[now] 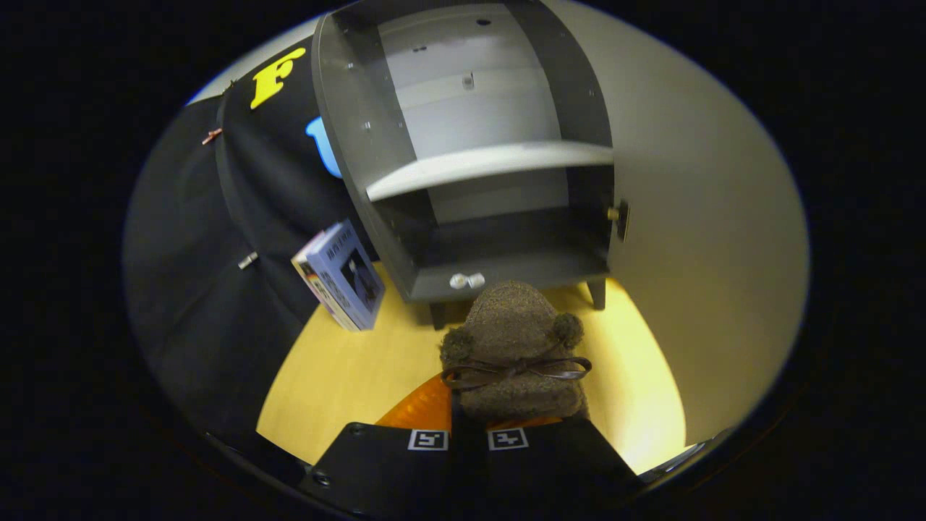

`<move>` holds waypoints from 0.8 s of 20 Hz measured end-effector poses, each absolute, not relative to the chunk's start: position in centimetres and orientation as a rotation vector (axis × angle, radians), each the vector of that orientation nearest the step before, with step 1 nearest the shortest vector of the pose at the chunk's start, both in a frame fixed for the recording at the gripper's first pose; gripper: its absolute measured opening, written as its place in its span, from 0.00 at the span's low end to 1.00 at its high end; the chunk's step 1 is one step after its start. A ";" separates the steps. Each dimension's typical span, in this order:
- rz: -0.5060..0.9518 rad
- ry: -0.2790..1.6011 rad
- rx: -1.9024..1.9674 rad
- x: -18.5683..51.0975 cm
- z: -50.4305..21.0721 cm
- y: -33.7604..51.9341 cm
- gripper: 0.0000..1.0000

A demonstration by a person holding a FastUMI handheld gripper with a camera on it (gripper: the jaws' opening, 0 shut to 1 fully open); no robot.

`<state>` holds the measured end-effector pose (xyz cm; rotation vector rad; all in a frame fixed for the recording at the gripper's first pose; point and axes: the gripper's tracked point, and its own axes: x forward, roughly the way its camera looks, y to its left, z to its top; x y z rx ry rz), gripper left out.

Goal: Open the shoe cabinet door, grab the shoes and put them into the shoe cabinet, then close the shoe cabinet door.

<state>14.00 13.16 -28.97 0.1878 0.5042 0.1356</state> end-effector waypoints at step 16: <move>0.123 0.333 0.043 36.2 -12.5 14.6 0.06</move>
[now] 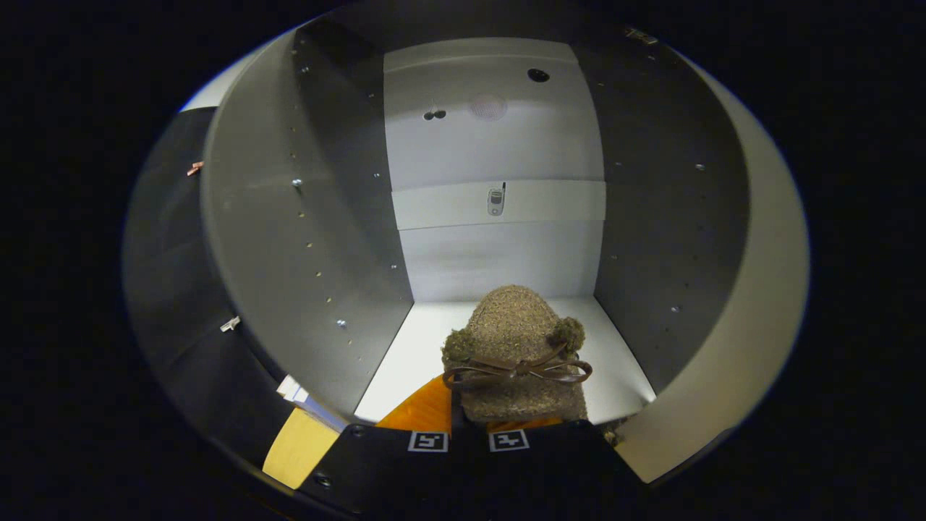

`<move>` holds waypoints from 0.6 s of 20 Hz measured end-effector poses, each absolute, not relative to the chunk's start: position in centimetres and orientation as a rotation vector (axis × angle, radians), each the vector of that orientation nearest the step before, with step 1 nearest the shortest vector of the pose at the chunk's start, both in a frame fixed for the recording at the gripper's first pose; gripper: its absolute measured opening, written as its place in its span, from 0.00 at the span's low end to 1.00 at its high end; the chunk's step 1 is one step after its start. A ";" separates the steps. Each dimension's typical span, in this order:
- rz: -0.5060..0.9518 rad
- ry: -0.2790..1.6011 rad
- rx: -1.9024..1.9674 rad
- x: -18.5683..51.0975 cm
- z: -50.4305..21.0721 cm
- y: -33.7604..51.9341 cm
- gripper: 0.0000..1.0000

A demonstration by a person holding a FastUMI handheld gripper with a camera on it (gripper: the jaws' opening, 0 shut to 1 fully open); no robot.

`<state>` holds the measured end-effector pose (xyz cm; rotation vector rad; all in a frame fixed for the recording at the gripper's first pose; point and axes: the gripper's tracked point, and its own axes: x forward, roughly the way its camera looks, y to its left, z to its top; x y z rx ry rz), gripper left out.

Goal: Open the shoe cabinet door, grab the shoes and put them into the shoe cabinet, then close the shoe cabinet door.

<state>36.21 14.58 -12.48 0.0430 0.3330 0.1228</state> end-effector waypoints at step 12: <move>0.024 0.478 -0.015 44.1 -17.4 13.9 0.06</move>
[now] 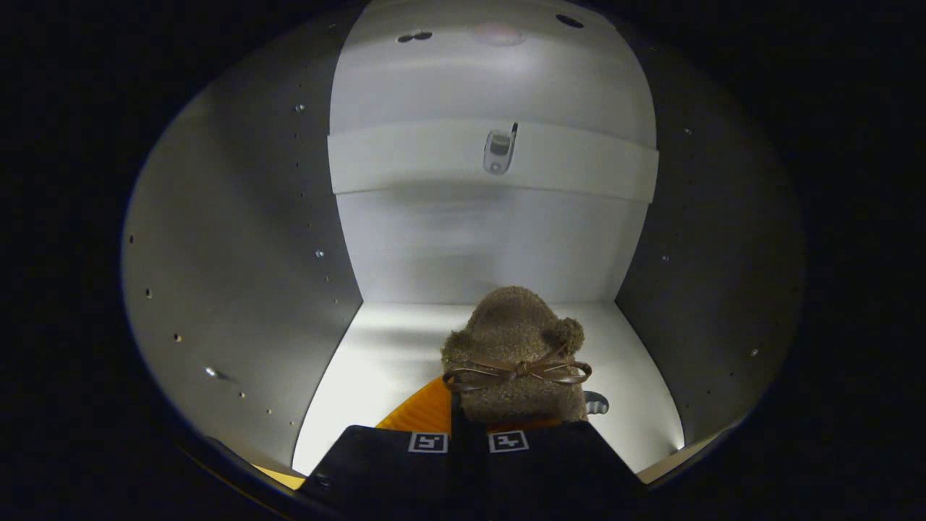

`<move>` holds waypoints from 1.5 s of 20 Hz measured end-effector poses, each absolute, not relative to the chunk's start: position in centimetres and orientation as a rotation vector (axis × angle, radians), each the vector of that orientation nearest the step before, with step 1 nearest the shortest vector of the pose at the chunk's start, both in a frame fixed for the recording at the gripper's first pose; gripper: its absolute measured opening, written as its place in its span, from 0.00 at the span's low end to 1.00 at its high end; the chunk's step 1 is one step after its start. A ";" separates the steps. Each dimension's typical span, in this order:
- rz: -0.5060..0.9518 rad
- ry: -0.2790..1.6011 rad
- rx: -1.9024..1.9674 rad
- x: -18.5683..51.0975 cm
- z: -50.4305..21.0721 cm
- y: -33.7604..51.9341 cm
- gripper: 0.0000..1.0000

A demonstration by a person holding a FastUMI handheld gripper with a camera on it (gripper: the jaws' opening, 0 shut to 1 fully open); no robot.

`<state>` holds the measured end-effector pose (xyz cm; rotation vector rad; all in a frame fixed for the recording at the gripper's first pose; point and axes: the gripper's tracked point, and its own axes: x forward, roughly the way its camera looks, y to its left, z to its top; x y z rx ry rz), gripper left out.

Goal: Open the shoe cabinet door, grab the shoes and put them into the shoe cabinet, then close the shoe cabinet door.

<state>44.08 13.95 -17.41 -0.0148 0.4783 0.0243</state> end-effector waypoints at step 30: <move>0.142 0.130 0.056 26.2 -4.6 14.1 0.99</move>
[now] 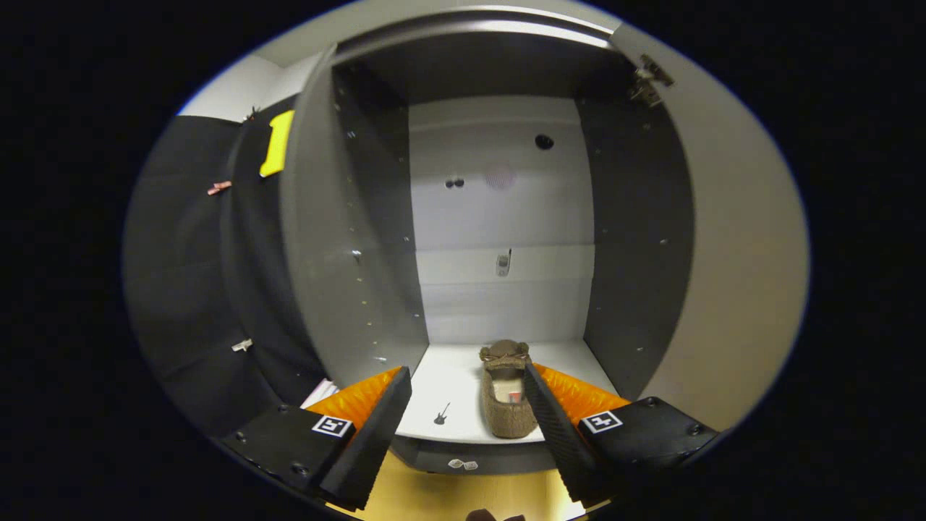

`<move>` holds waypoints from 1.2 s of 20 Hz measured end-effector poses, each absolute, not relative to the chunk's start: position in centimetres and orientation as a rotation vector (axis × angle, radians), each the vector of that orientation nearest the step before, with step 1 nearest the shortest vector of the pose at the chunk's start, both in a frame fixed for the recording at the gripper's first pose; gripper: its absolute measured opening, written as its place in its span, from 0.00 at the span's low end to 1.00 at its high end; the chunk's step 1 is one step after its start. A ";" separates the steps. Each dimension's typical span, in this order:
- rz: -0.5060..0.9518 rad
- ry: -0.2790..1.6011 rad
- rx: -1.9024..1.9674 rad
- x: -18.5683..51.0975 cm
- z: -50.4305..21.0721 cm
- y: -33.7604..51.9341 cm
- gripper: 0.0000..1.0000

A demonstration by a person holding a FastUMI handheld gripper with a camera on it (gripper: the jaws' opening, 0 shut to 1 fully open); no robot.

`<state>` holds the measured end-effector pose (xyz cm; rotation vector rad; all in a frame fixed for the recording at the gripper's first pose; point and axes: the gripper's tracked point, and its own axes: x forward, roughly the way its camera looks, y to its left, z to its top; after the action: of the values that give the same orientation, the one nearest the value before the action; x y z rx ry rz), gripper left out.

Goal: Open the shoe cabinet door, grab the shoes and put them into the shoe cabinet, then close the shoe cabinet door.

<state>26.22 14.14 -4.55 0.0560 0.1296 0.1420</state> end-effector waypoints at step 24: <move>0.132 -0.079 0.092 -6.6 4.3 -0.2 0.98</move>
<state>-6.64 -0.18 4.26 0.0922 -0.0792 0.1322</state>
